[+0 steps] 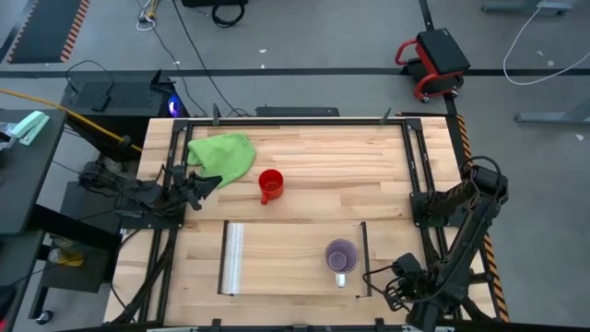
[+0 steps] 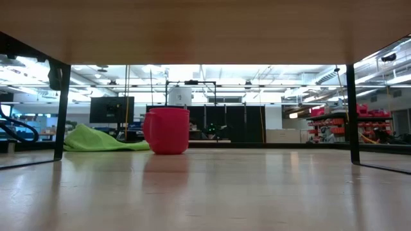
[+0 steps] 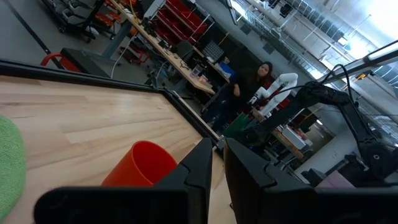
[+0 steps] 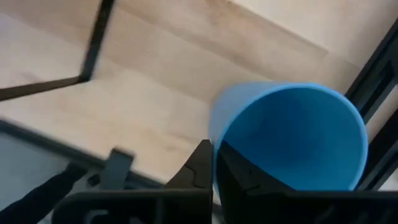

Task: Stack small to large cups/mugs on shelf
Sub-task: Put the blue cup on the shelf

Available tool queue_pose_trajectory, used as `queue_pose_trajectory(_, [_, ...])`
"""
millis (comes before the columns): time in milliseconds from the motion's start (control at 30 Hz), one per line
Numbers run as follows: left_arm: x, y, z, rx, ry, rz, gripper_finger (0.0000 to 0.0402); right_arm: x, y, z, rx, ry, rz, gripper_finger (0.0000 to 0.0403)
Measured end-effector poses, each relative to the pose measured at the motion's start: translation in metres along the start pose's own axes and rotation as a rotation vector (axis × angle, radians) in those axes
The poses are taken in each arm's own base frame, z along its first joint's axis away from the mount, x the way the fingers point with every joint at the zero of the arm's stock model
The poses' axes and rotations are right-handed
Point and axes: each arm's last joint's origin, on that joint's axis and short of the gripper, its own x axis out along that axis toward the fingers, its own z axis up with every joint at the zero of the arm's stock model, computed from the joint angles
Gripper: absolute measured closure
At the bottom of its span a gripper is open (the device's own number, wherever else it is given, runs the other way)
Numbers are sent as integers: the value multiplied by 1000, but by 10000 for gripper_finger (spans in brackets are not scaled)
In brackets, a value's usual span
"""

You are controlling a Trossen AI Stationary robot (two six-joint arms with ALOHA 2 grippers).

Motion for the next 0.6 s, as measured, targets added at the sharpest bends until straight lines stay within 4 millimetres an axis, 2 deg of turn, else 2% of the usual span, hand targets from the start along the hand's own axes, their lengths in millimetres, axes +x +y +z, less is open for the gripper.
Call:
queue_pose_trajectory(167, [0,0,0,-1,0,0,360,-34,3,4,-24,56,72,397])
queue_pose_trajectory(400, [0,0,0,-7,0,0,361,-123,-13,15,-72,130,16,399])
queue_pose_trajectory(467, [0,0,0,-8,-1,0,362,-145,-16,16,-81,189,106,400])
queue_pose_trajectory(600, [0,0,0,-4,1,0,366,-163,-21,23,-74,215,165,400])
